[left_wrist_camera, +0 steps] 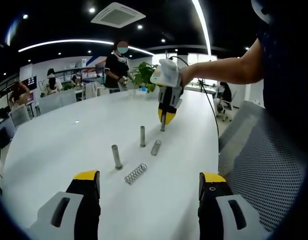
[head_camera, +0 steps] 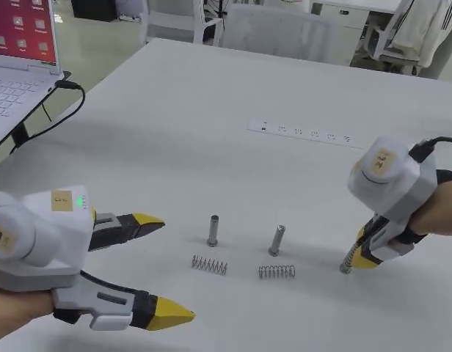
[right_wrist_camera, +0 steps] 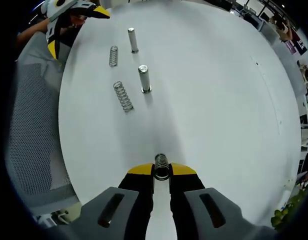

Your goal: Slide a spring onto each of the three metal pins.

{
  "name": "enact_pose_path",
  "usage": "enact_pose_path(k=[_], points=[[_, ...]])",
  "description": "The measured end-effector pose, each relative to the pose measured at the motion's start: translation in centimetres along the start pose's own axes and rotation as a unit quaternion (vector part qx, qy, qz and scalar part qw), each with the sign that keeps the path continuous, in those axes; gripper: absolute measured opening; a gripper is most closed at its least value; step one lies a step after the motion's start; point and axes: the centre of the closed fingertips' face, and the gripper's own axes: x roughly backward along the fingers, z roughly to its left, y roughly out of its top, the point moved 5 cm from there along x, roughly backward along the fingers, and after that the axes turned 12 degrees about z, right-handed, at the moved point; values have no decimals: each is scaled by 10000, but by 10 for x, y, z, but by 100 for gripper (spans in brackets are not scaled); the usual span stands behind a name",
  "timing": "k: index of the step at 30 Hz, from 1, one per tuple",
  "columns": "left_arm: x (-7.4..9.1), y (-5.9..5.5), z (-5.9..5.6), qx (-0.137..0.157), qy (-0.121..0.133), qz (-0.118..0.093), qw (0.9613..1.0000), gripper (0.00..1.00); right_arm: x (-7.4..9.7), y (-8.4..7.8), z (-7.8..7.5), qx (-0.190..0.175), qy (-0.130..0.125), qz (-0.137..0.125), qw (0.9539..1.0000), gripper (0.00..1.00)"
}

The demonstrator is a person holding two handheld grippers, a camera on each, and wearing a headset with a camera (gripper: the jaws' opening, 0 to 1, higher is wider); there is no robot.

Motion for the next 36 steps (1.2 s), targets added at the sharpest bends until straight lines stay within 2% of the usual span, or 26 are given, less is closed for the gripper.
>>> enact_pose_path(k=[11, 20, 36], points=[[0, -1, 0, 26, -6, -2, 10000, 76, -9, -2, 4, 26, 26, 81, 10000, 9], [0, 0, 0, 20, -16, -19, 10000, 76, -10, -2, 2, -3, 51, 47, 10000, 10], [0, 0, -2, 10, -40, 4, 10000, 74, -7, -2, 2, 21, 34, -76, 10000, 20]])
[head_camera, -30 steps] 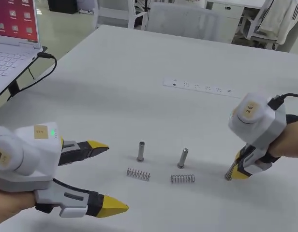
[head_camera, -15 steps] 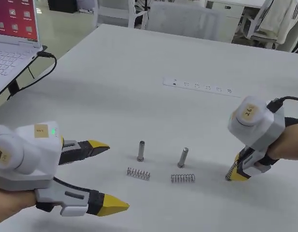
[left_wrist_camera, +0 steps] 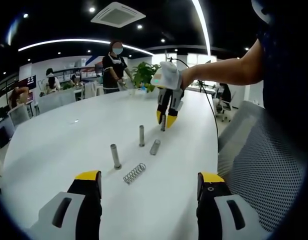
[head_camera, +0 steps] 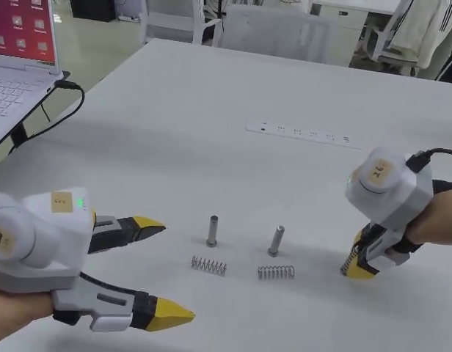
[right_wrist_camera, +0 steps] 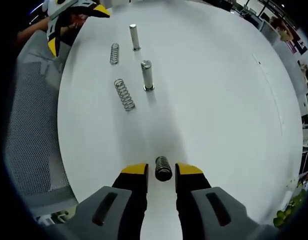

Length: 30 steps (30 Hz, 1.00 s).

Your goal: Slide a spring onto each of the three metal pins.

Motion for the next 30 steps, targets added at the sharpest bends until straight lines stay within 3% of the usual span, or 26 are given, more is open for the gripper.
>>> enact_pose_path(k=[12, 30], points=[[-1, 0, -1, -19, -18, 18, 10000, 73, 6, 3, 3, 71, -58, -167, 9998, 23], [1, -2, -1, 5, 12, 30, 10000, 71, 21, 35, 16, 590, -170, -382, 9974, 23]])
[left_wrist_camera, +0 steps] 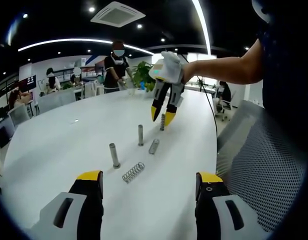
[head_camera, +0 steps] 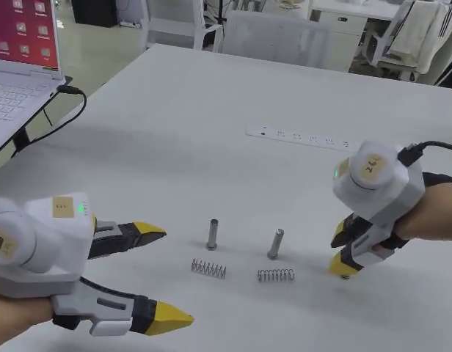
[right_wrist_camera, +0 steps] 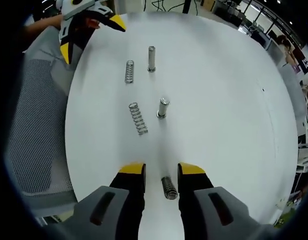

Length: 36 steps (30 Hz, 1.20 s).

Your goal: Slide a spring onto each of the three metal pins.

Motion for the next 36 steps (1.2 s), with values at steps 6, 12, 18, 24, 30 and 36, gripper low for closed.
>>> enact_pose_path(k=[6, 12, 18, 24, 30, 36], points=[[0, 0, 0, -1, 7, -18, 10000, 71, 0, 12, 7, 235, 26, 9, 9997, 23], [1, 0, 0, -2, 7, -15, 10000, 70, -4, 25, 15, 449, 86, 20, 9990, 22], [2, -1, 0, 0, 4, -1, 10000, 69, -10, 36, 22, 642, 152, 27, 9978, 20], [3, -1, 0, 11, 10, -12, 10000, 68, -19, 43, 24, 817, 182, 68, 9965, 18], [3, -3, 1, 29, 8, -2, 10000, 67, -26, 47, 26, 849, 250, 61, 9961, 17], [2, -3, 0, 38, -11, 9, 10000, 66, -31, 49, 28, 901, 282, 88, 9955, 15]])
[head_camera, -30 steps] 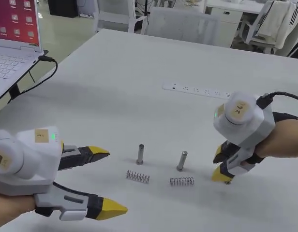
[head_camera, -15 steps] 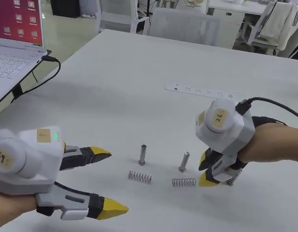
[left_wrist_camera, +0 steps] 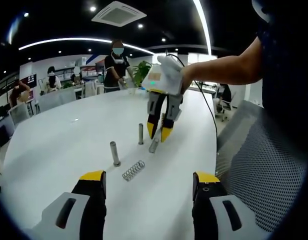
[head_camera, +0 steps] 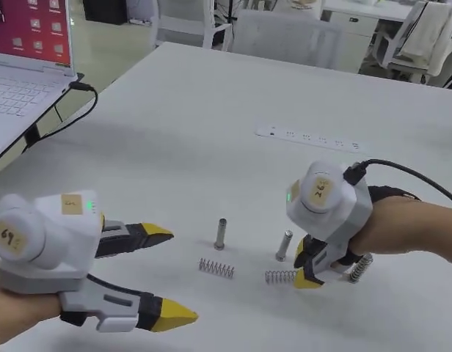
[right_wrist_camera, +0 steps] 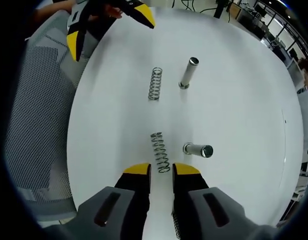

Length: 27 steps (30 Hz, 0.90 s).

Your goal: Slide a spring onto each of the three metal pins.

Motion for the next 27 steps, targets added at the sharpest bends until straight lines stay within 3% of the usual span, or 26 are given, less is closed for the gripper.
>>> enact_pose_path(k=[17, 27], points=[[1, 3, -5, 7, -34, 34, 10000, 62, -9, -1, 3, 88, 26, 126, 9999, 9], [1, 7, -7, -42, -96, 27, 9999, 61, -7, 0, 5, -18, -15, 45, 10000, 8]])
